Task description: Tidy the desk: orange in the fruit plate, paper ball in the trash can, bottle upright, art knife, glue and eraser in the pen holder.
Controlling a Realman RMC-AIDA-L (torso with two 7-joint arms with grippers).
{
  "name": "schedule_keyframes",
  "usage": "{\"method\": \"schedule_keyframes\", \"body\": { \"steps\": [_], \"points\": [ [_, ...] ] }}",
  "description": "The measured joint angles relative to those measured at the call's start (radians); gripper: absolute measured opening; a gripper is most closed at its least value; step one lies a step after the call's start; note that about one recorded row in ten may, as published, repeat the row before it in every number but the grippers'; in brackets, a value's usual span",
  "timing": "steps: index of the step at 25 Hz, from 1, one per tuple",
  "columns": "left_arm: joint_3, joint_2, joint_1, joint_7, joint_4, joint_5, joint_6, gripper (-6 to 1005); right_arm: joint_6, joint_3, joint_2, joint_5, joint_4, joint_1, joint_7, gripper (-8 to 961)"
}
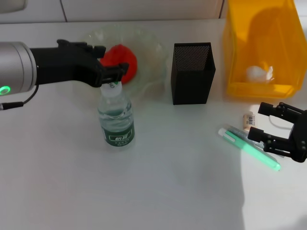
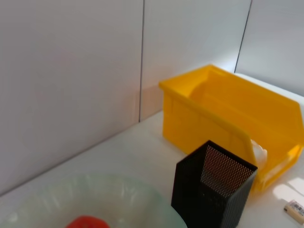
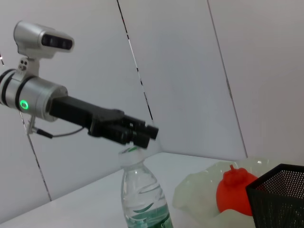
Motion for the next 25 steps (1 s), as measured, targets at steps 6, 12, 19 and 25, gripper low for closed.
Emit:
{"method": "schedule_keyframes", "body": {
  "steps": [6, 12, 19, 25],
  "points": [
    [0.000, -0.001, 0.009, 0.121, 0.085, -0.087, -0.013, 630, 0.000, 0.030, -0.001, 0.003, -0.008, 0.003, 0.014, 789],
    [0.029, -0.002, 0.113, 0.519, 0.038, -0.454, -0.047, 629, -0.002, 0.078, -0.004, -0.004, -0.102, -0.002, 0.132, 789],
    [0.070, -0.001, 0.184, 0.899, -0.209, -0.785, 0.021, 627, -0.003, 0.103, -0.006, -0.053, -0.309, -0.012, 0.336, 790],
    [0.134, -0.001, 0.118, 1.374, -0.729, -1.100, 0.237, 626, -0.004, 0.103, -0.006, -0.153, -0.530, 0.007, 0.555, 790]
  ]
}}
